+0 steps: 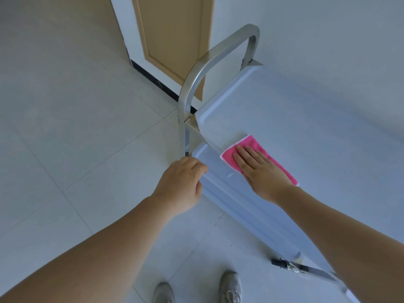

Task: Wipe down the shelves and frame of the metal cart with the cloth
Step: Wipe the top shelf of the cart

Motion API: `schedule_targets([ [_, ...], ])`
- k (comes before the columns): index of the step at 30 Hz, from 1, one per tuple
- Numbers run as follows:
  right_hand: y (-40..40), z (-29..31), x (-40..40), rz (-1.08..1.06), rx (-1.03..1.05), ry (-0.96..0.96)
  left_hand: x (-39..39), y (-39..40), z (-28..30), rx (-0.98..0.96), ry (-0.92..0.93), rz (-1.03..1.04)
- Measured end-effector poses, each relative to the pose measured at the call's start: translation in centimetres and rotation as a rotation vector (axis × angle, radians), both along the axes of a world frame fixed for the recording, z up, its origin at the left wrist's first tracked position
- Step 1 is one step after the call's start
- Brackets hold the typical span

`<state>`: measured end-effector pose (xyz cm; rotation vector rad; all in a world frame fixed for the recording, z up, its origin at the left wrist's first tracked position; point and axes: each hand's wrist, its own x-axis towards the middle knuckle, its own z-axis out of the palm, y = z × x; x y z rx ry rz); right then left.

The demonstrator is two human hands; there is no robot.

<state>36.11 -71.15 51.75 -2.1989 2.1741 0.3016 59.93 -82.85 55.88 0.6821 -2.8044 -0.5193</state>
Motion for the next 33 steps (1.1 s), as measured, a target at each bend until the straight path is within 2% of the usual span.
schedule_targets([
  [5, -5.0, -0.6, 1.5, 0.139, 0.020, 0.144, 3.2, 0.4, -3.4, 0.039, 0.008, 0.116],
  [12, -13.7, -0.3, 4.3, 0.367, -0.005, 0.533, 7.1, 1.3, -6.9, 0.064, 0.021, 0.197],
  [17, -14.9, -0.4, 4.9, 0.408, 0.009, 0.752, 7.3, 2.3, -8.2, 0.037, -0.029, 0.242],
  [24, -9.6, -0.7, 3.4, 0.367, -0.012, 0.728, 5.3, 7.5, -8.6, 0.039, -0.006, 0.261],
  [33, 5.1, -1.1, -0.7, 0.268, 0.040, 0.589, 2.7, 15.4, -8.7, 0.077, -0.014, 0.095],
])
